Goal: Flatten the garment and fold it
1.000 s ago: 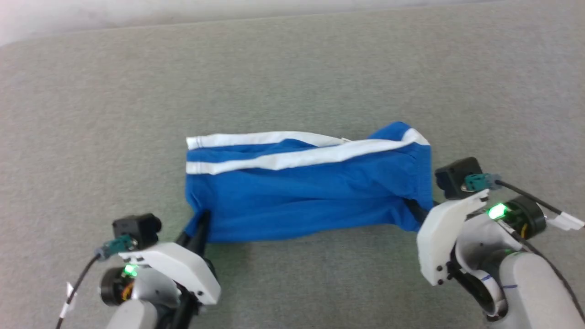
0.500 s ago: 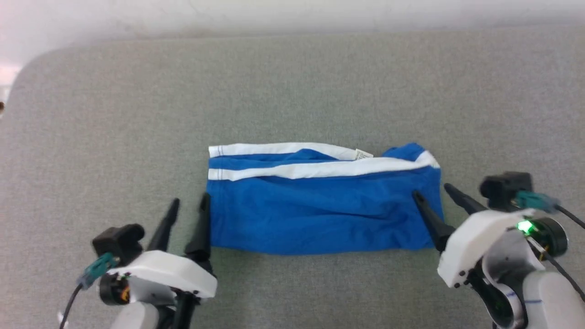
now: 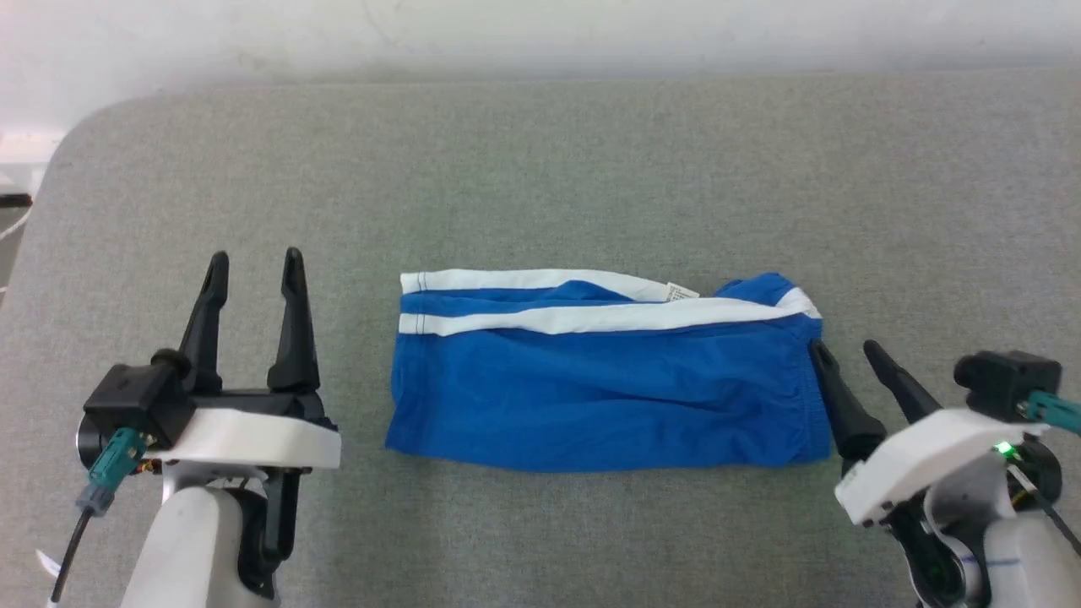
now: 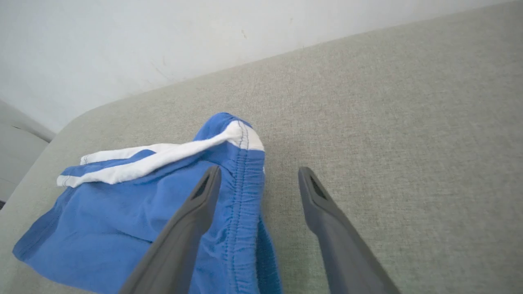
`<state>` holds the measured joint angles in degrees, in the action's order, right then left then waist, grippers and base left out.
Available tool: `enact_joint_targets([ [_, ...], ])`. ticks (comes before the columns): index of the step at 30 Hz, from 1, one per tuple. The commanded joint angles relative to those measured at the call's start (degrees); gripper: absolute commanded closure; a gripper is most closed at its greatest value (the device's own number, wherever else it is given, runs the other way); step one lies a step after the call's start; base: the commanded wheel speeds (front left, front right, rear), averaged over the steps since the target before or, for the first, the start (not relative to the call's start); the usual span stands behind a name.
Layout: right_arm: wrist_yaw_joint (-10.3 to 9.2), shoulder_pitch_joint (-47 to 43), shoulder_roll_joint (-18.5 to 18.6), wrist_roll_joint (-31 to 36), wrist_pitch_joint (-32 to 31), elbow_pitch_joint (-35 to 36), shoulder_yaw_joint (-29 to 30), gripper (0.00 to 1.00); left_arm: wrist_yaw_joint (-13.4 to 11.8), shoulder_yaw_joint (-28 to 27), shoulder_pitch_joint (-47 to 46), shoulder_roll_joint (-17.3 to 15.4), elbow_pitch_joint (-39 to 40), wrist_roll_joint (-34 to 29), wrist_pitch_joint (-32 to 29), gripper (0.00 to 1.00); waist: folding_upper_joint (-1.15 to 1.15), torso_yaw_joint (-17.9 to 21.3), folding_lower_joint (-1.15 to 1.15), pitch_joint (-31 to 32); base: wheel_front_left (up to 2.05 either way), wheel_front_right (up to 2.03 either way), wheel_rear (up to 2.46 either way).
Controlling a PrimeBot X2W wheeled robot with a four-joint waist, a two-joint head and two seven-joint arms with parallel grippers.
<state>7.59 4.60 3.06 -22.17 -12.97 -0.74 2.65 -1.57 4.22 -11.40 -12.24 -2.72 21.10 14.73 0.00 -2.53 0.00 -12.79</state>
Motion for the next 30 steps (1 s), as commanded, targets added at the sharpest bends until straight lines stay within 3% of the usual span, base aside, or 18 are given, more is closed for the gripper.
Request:
enact_joint_targets([
  [1,-0.1,1.8,-0.2,-0.1,0.4,-1.3,0.0,0.0,0.6,-0.9,-0.8,0.9,-0.1,-1.6,0.3,0.0,0.0,-0.1,0.0,-0.6,0.0,0.0,0.0],
  [8,-0.1,8.1,-0.2,1.7,-3.3,-11.1,-1.9,0.0,2.7,-4.4,-2.2,5.0,-1.0,-7.9,0.3,0.0,0.0,-0.2,0.0,-2.1,0.0,0.0,0.0],
  [13,-0.1,11.2,-0.2,4.3,-9.4,-16.2,-3.4,0.0,4.5,-6.2,-2.1,6.6,-1.8,-9.3,0.3,0.0,0.0,-0.5,0.0,-2.9,0.0,0.0,0.0],
  [21,-0.1,14.0,-0.2,5.1,-19.8,-17.9,-10.5,0.0,6.4,-8.1,-1.9,8.4,-2.0,-9.7,0.3,0.0,0.0,-0.8,0.0,-3.6,0.0,0.0,0.0],
  [22,-0.1,14.1,-0.2,5.0,-20.9,-17.8,-11.2,0.04,6.5,-8.4,-1.7,8.5,-2.0,-9.6,0.3,0.0,0.0,-0.8,0.0,-3.6,0.0,0.0,0.0],
  [24,-0.1,14.3,-0.2,5.0,-21.8,-17.2,-11.8,0.7,6.8,-8.7,-1.5,8.7,-2.1,-9.8,0.3,0.0,0.0,-0.7,0.0,-3.5,0.0,0.0,0.0],
  [25,-0.1,14.4,-0.2,5.4,-22.0,-16.8,-11.8,0.93,7.0,-8.9,-1.3,8.8,-2.1,-10.0,0.3,0.0,0.0,-0.6,0.0,-3.4,0.0,0.0,0.0],
  [26,-0.1,14.4,-0.2,5.7,-21.9,-16.3,-11.5,1.0,7.1,-9.1,-1.2,8.8,-2.2,-10.1,0.3,0.0,0.0,-0.5,0.0,-3.2,0.0,0.0,0.0],
  [30,-0.1,13.5,-0.2,8.4,-22.1,-14.1,-8.4,1.0,7.4,-10.0,-0.5,9.1,-1.7,-10.4,0.3,0.0,0.0,0.1,0.0,-2.2,0.0,0.0,0.0],
])
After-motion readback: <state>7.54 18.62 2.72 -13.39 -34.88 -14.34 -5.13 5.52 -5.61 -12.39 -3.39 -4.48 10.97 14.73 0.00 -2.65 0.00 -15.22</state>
